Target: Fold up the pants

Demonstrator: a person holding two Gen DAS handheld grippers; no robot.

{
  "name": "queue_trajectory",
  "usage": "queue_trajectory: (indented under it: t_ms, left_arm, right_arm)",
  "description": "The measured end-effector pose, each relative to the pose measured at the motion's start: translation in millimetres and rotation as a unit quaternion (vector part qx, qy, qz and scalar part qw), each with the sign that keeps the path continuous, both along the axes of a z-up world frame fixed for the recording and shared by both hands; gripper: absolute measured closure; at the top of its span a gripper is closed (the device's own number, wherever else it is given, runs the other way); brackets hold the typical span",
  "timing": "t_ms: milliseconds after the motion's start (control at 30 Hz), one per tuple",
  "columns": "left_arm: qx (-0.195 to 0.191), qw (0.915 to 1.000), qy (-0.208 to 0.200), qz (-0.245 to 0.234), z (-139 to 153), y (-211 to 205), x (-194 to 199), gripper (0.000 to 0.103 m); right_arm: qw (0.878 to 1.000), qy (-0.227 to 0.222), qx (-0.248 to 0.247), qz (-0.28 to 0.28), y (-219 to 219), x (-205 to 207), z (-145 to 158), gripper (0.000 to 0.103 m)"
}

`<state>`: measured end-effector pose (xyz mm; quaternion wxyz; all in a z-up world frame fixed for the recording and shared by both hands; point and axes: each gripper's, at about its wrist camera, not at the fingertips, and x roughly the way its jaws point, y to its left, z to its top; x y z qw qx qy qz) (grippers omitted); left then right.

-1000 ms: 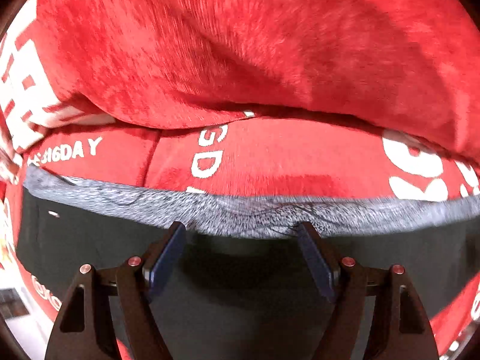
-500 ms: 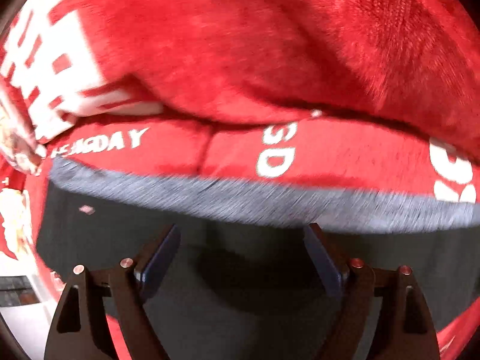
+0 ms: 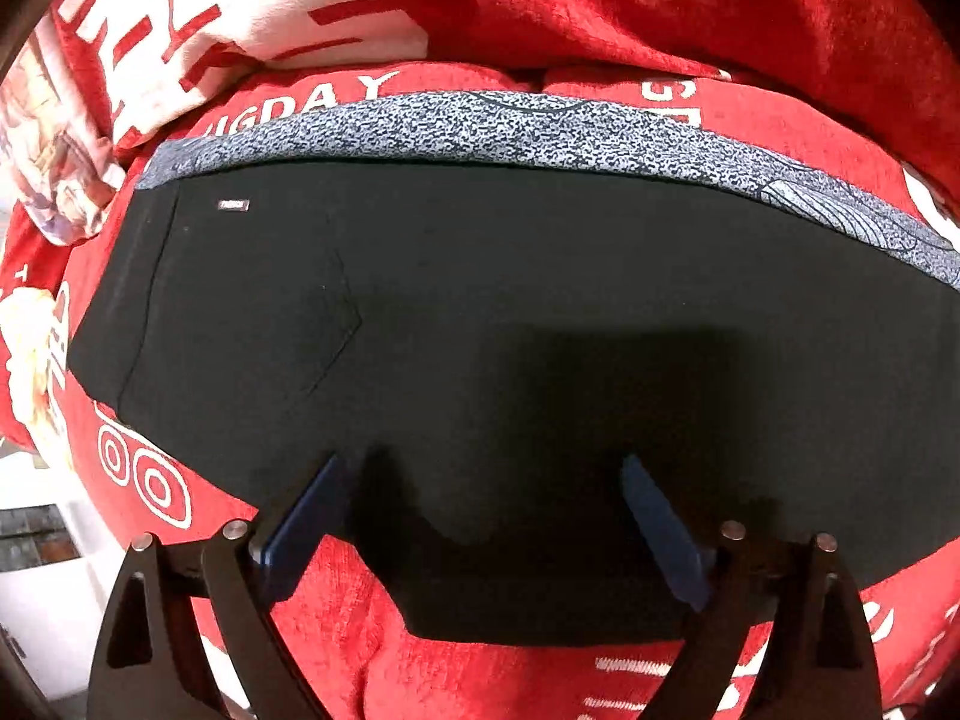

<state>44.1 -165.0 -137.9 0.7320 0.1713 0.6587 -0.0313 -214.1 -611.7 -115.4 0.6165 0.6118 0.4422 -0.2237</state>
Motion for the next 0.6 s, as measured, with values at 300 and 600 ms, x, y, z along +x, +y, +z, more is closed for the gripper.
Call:
queue_trajectory:
  t_ms: [300, 600]
  left_arm:
    - [0.001, 0.9999, 0.008, 0.008, 9.0, -3.6, 0.8, 0.005]
    - [-0.003, 1.0000, 0.007, 0.004, 29.9, 19.2, 2.5, 0.005]
  right_arm:
    - [0.997, 0.063, -0.045, 0.027, -10.8, -18.8, 4.5, 0.073]
    - [0.987, 0.015, -0.048, 0.154, 50.1, 5.5, 41.2, 0.048]
